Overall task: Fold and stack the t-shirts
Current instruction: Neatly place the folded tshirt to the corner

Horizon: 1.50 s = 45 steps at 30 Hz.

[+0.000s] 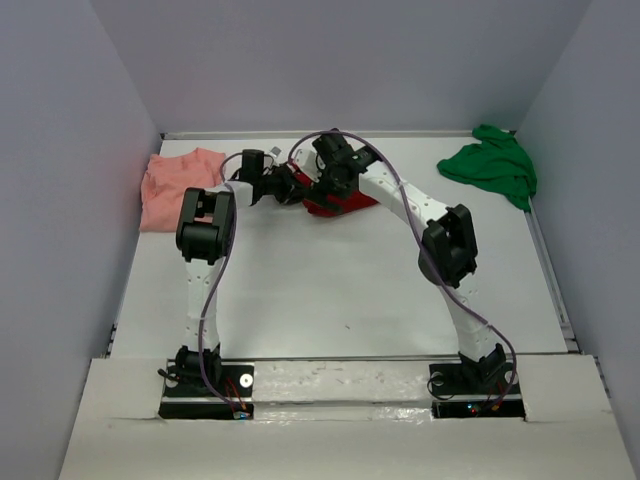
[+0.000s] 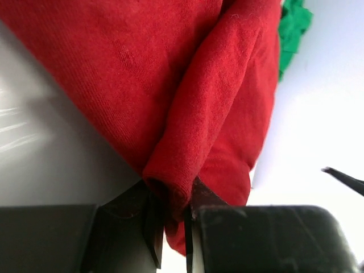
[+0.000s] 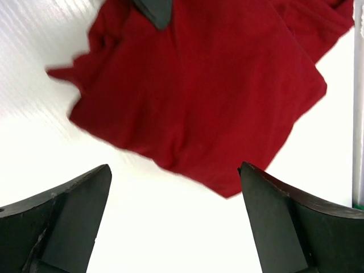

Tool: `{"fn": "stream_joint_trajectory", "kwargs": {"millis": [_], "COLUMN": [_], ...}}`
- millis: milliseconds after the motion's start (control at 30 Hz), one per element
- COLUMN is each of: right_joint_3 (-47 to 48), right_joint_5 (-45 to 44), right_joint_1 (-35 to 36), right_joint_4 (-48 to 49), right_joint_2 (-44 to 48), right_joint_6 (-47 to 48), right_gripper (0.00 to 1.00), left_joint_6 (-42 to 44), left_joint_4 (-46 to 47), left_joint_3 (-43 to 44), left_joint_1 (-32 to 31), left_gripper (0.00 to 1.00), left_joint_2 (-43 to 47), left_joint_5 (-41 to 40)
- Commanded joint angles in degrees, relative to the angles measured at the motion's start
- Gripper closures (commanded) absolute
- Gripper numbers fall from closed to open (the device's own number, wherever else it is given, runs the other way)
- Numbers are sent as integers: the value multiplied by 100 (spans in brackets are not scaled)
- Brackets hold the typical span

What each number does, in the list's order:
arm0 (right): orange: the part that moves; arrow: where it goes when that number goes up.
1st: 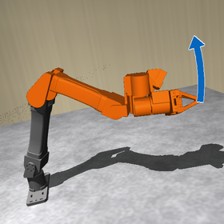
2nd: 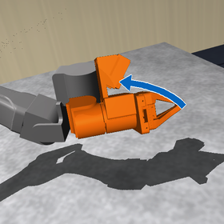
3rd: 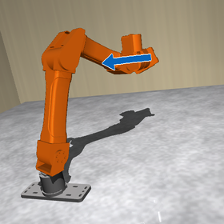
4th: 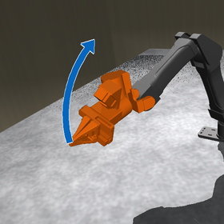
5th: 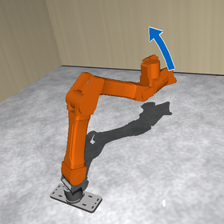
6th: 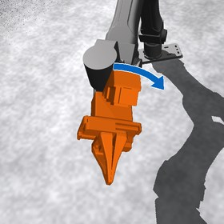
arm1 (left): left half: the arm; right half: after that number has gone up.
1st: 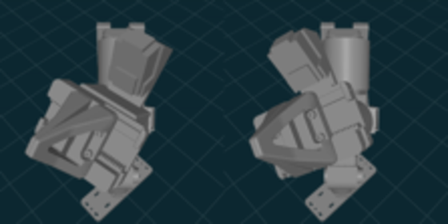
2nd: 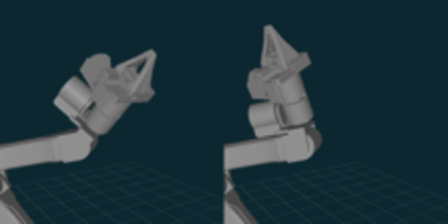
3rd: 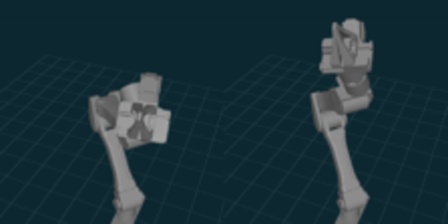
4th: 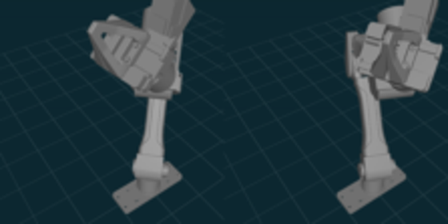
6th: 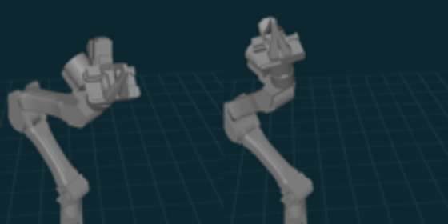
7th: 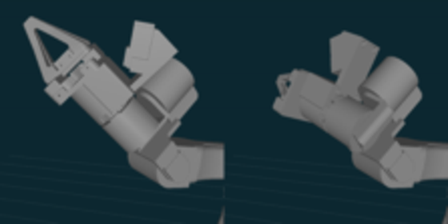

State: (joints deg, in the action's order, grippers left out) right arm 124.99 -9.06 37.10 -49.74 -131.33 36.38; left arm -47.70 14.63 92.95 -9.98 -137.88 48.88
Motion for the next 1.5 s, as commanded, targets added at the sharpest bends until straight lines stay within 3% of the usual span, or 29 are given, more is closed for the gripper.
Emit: {"fn": "stream_joint_trajectory", "kwargs": {"millis": [0, 267, 467, 767, 967, 1067, 1300, 1467], "right_joint_3": [-45, -475, -1134, -1644, -1767, -1855, -2128, -2172], "right_joint_5": [-70, -166, -325, -334, -263, -219, -210, -202], "right_joint_1": [-36, -89, -343, -642, -757, -757, -862, -863], "right_joint_4": [17, 25, 69, 166, 184, 201, 324, 342], "right_joint_2": [661, 1241, 1671, 1961, 2094, 2146, 2304, 2313], "right_joint_6": [-52, -131, -175, -263, -289, -333, -351, -369], "right_gripper": [0, 0, 0, 0, 0, 0, 0, 0], "left_joint_6": [867, 1684, 2791, 4038, 4735, 5121, 5711, 5816], "left_joint_4": [-926, -1454, -3103, -4335, -5083, -5015, -4680, -4645], "left_joint_3": [154, 4, 768, 1164, 1261, 1060, 383, 356], "left_joint_1": [119, 382, 479, 628, 690, 699, 822, 954], "left_gripper": [100, 100, 100, 100, 100, 100, 100, 100], "left_joint_2": [569, 693, 315, 586, 965, 1333, 2168, 2494], "left_joint_5": [-511, -819, -1143, -1390, -1961, -2347, -4139, -4729]}}
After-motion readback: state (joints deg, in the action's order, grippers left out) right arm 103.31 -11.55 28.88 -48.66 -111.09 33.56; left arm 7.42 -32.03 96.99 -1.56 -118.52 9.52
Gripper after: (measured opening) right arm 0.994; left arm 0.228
